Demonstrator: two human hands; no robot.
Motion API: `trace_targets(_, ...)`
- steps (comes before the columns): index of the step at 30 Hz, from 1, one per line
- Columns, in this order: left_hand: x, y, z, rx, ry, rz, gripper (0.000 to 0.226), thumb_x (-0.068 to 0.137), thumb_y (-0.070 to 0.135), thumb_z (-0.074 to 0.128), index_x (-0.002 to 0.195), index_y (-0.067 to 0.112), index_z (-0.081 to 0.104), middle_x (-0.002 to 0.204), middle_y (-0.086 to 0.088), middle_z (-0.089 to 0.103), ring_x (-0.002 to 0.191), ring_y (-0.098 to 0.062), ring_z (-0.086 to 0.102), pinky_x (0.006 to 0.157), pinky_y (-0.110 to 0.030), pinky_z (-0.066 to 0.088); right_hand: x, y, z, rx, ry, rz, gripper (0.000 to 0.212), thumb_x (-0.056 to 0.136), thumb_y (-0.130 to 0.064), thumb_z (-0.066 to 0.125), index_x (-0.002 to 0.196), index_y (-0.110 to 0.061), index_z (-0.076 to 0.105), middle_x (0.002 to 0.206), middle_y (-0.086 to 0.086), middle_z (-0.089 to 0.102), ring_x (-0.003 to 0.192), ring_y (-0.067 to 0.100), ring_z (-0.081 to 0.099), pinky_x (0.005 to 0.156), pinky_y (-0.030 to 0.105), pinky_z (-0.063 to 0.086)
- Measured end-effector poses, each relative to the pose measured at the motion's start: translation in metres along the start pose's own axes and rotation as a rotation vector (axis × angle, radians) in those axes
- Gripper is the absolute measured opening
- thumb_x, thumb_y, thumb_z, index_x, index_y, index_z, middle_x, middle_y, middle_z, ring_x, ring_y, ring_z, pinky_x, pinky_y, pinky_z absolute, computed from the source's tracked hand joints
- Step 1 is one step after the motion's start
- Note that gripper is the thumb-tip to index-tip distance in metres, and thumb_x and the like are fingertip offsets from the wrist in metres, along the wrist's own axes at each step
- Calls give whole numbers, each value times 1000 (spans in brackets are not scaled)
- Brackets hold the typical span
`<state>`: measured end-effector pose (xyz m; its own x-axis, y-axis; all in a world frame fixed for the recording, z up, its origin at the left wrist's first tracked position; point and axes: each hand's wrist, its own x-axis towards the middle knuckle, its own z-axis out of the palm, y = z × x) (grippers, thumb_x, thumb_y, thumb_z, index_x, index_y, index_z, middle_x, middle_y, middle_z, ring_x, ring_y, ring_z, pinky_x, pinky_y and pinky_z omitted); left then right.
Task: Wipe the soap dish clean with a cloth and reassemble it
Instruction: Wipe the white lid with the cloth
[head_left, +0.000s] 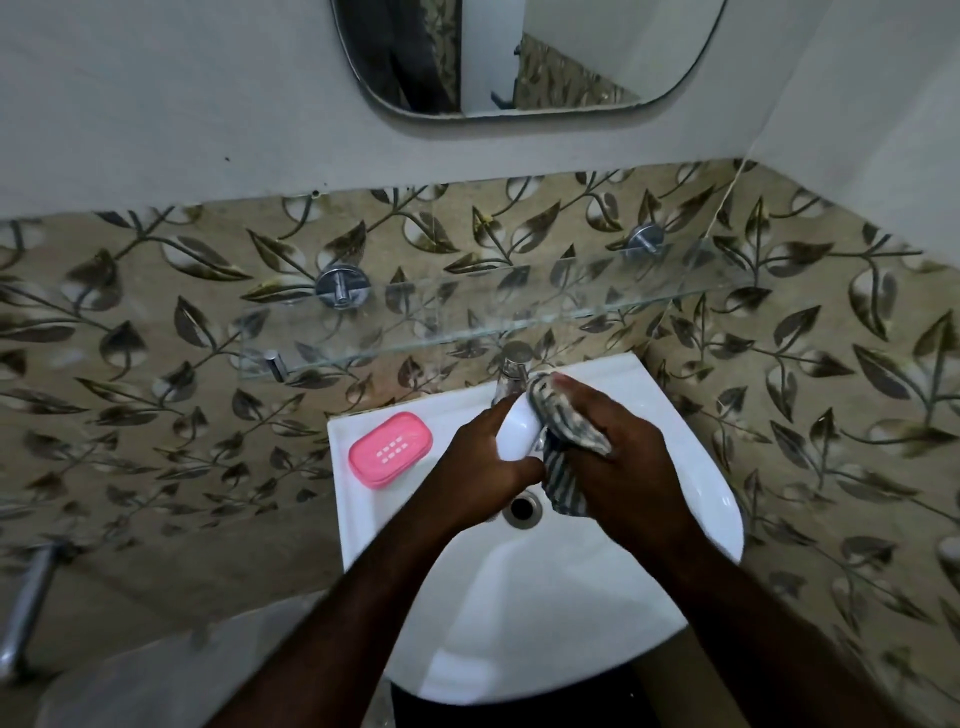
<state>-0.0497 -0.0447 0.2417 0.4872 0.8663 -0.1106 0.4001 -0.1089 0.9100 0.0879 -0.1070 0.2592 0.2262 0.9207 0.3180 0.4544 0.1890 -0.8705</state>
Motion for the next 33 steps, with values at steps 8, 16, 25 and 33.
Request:
trace_targets(8,-9,13,-5,14,29,101,27,59,20,57,85,25,55,81,10,62,70,-6,55,58,-21,41,8,9,1,-329,-19,-161,71,78,13,47,130,-33,57,124,-9,65,102,-3,59,93,31,49)
trace_targets(16,-6,13,-16,19,96,195,19,67,17,67,77,31,59,73,13,66,67,7,59,60,-14,44,2,-4,18,-379,-43,-342,75,69,20,55,135,-16,54,145,1,48,140,13,35,115,27,30)
trace_targets(25,-6,12,-21,-25,126,261,22,69,26,63,91,32,66,86,19,70,82,3,66,69,-17,51,0,-21,19,-500,-92,-476,71,70,17,45,134,-14,56,145,7,49,139,21,35,114,23,27)
trace_targets(33,-3,13,-22,-70,146,250,26,67,15,65,92,21,65,86,5,72,83,-9,68,69,-31,54,4,-28,24,-444,-38,-337,79,66,18,56,137,-18,54,145,2,50,137,15,39,111,18,30)
